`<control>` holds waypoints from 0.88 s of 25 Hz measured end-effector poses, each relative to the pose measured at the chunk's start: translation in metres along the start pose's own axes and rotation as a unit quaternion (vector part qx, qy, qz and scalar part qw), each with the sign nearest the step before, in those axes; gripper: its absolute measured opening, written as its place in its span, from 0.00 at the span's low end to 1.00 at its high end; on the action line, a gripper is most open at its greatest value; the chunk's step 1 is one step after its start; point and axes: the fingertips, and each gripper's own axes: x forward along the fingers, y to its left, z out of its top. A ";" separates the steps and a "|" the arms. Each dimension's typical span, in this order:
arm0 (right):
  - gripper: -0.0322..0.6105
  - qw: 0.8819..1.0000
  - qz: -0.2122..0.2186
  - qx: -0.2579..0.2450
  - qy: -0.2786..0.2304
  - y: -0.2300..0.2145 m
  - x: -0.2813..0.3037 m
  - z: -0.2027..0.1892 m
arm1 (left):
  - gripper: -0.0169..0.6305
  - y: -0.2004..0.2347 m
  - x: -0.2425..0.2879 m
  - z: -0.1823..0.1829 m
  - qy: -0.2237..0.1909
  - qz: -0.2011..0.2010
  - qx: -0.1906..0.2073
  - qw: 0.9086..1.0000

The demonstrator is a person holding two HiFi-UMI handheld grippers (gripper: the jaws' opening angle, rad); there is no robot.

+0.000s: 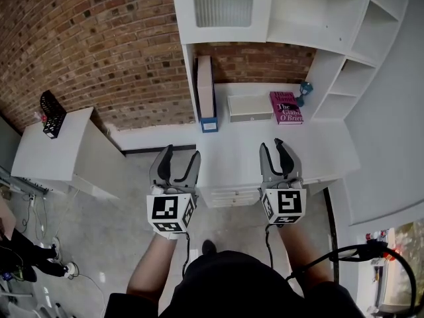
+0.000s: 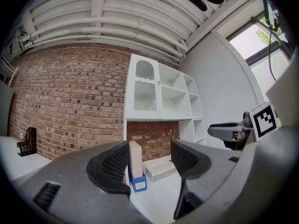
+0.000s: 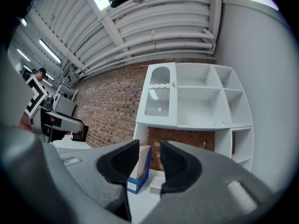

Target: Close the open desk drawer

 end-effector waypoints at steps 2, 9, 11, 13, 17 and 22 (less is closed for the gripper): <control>0.26 1.000 0.001 0.001 0.000 0.001 0.001 0.000 | 0.45 0.001 0.001 -0.002 0.001 -0.002 -0.002 1.000; 0.26 1.000 -0.001 -0.002 -0.002 0.005 0.001 0.006 | 0.45 0.005 0.004 -0.005 0.002 -0.009 -0.009 1.000; 0.26 1.000 -0.003 -0.002 -0.001 0.006 0.002 0.005 | 0.45 0.007 0.005 -0.007 0.003 -0.012 -0.011 1.000; 0.26 1.000 -0.006 -0.002 0.000 0.006 0.004 0.004 | 0.45 0.009 0.007 -0.009 0.004 -0.014 -0.013 1.000; 0.26 1.000 -0.010 -0.001 0.004 0.010 0.009 0.001 | 0.45 0.017 0.011 -0.012 0.005 -0.018 -0.017 1.000; 0.25 1.000 -0.014 -0.005 0.009 0.018 0.017 -0.003 | 0.45 0.028 0.017 -0.018 0.006 -0.024 -0.023 0.999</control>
